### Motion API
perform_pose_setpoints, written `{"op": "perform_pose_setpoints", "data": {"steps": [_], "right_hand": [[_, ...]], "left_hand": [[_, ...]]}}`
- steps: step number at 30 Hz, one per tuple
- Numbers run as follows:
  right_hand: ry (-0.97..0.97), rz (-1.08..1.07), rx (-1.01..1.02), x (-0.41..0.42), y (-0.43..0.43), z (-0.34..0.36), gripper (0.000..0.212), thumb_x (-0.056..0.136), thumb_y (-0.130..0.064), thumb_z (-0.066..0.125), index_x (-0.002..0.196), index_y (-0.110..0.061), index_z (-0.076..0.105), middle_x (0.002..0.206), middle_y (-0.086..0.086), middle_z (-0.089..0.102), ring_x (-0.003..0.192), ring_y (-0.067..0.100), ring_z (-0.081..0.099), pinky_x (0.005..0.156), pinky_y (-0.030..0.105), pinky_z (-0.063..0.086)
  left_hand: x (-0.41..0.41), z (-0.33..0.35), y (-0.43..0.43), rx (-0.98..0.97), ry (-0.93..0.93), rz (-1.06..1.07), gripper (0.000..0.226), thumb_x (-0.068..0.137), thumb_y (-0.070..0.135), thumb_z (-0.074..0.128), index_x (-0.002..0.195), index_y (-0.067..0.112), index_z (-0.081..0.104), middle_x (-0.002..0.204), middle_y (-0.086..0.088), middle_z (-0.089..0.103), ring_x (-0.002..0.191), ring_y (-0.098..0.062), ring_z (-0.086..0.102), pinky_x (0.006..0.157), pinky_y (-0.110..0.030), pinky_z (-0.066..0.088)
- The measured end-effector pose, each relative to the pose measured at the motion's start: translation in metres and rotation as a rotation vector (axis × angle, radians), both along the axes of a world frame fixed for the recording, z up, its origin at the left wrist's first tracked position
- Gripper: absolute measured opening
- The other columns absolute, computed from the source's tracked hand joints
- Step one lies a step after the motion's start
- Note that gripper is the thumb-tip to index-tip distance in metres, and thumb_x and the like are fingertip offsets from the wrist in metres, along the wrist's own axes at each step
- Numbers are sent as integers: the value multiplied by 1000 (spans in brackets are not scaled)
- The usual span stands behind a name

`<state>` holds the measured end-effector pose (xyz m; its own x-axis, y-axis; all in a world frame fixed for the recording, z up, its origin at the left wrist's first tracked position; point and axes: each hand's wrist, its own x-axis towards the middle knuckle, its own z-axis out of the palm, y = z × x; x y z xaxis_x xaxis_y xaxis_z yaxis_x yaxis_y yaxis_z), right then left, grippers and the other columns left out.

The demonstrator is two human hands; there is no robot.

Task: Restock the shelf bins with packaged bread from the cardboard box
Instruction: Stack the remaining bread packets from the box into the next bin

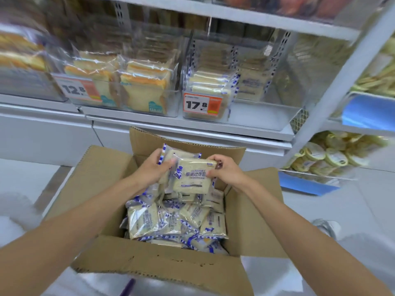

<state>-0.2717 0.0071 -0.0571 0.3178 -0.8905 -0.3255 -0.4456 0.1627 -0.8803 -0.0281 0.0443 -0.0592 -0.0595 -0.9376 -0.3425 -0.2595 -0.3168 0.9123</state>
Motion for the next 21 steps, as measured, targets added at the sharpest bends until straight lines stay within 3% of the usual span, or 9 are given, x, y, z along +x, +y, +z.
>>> {"op": "perform_pose_setpoints", "data": {"steps": [2,5,7,9,11,13,15,18,21], "right_hand": [[-28,-26,-23,1,-2,12,29,77,8,72,93,-14,62,83,4,65,73,15,61,64,25,53],[56,-29,-138,-2,-3,32,43,76,-2,76,111,-19,58,107,3,60,98,19,58,83,32,54],[276,57,-318,-7,-5,49,73,73,-22,79,137,-29,44,138,-1,43,127,17,42,107,36,40],[421,144,-454,-8,-6,71,89,72,-44,79,148,-35,31,150,-4,35,138,16,29,116,38,25],[453,167,-536,-10,-10,92,83,73,-50,78,143,-31,39,138,-1,47,129,18,39,113,38,28],[443,130,-629,-15,-18,115,71,72,-46,80,133,-24,50,123,0,53,116,19,48,105,40,36],[497,91,-750,-27,-31,140,64,74,-44,79,128,-22,52,119,1,53,112,21,48,102,37,35],[647,12,-1001,-55,-55,179,54,75,-43,78,120,-23,55,110,-1,52,107,22,47,94,36,28],[719,-72,-1053,-90,-84,208,53,76,-42,77,119,-22,54,107,-1,50,105,22,47,93,39,29]], "left_hand": [[-19,15,0,-49,-18,-40,41,88,38,68,119,32,40,104,26,52,90,10,52,77,-17,44],[-30,32,-4,-155,-26,-10,66,70,40,83,126,21,52,115,5,67,99,-6,65,87,-26,53],[-34,47,-10,-188,-33,2,71,69,42,85,129,22,53,119,2,67,104,-12,66,93,-34,53],[-43,63,-17,-232,-34,-21,61,72,39,84,124,24,56,115,4,69,100,-8,67,86,-25,55],[-56,81,-27,-309,-52,-46,48,77,29,81,118,25,57,107,7,69,92,-6,67,71,-11,50],[-70,102,-38,-405,-96,-78,48,78,29,80,118,24,54,106,10,66,93,-8,65,70,-10,48],[-81,125,-51,-478,-151,-101,58,76,34,82,120,23,46,109,13,60,97,-10,61,77,-14,47],[-89,152,-81,-574,-251,-207,96,63,51,84,141,22,36,136,10,51,124,-13,51,99,-26,43],[-91,165,-121,-649,-427,-268,99,74,43,81,153,26,22,155,8,34,140,-10,34,113,-31,31]]}}
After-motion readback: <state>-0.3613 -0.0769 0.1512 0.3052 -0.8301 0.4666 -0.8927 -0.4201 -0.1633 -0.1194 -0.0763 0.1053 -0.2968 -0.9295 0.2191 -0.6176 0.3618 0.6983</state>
